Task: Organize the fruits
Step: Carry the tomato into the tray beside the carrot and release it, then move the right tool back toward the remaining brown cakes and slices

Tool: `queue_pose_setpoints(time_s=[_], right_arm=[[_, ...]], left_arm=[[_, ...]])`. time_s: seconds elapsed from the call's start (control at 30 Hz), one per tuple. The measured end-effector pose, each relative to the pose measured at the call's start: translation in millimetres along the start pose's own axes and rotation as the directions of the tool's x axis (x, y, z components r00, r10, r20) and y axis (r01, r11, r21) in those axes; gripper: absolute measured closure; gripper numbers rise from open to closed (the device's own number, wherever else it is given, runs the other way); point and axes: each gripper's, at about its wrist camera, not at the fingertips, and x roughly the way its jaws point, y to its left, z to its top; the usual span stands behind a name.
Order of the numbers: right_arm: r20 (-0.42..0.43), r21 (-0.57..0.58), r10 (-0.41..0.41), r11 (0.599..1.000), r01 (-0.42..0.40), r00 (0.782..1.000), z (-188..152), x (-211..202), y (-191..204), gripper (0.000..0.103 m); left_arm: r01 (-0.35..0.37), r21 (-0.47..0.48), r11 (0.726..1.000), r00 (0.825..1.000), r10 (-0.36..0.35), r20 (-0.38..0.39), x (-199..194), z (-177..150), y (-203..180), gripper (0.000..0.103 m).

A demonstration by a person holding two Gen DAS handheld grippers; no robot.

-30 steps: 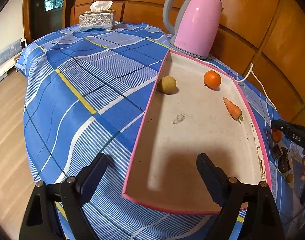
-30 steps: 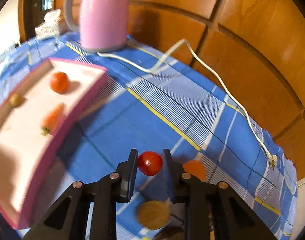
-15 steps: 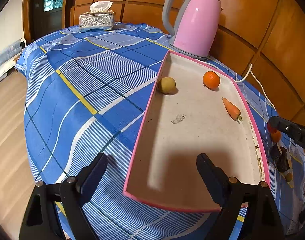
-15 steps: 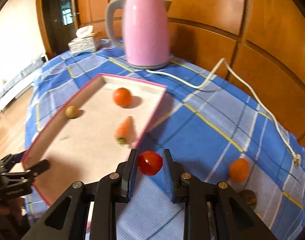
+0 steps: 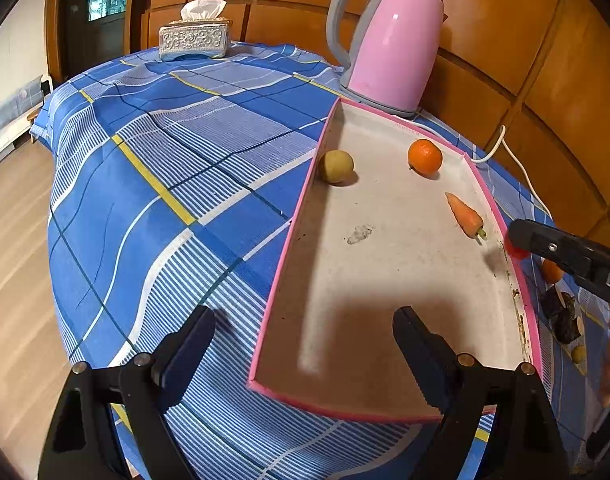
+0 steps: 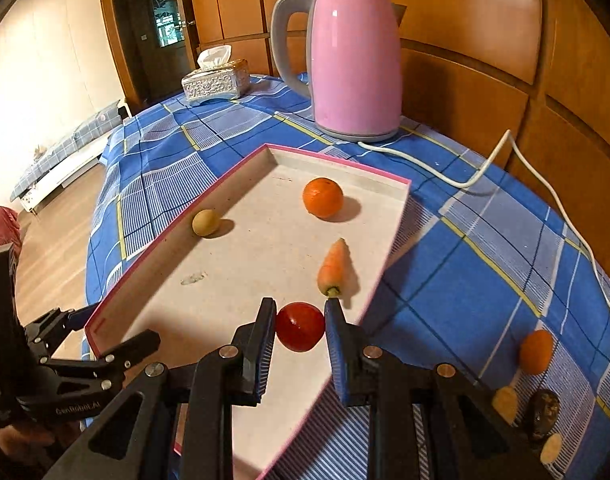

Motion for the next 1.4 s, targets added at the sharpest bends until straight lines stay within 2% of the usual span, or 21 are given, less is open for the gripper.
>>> queue_pose_setpoints(time_s=[0.27,0.4,1.0,1.23,1.4], right_arm=[[-0.043,0.035,0.003,0.999,-0.001,0.999,4,26,2,0.077],[-0.048,0.052,-0.007,0.999,0.01,0.999,-1,26,-1,0.07],[0.025,0.156,-0.126,0.98,0.121,0.992,-37,-24,-22,0.067],[0.022,0.238,-0.18,0.956,0.169,0.983,-62,-42,-44,0.067],[0.004,0.335,-0.248,0.913,0.232,0.969,-86,-60,-75,0.067]], left_arm=[[-0.003,0.003,1.0,1.0,0.003,0.003,0,-1,1,0.012],[-0.003,0.003,1.0,1.0,0.003,0.0,0,-1,1,0.012],[0.004,0.014,1.0,1.0,-0.004,0.013,-5,-1,-3,0.012],[0.002,0.017,1.0,1.0,-0.003,0.018,-8,-1,-3,0.012],[0.001,0.025,1.0,1.0,-0.002,0.016,-8,-2,-5,0.012]])
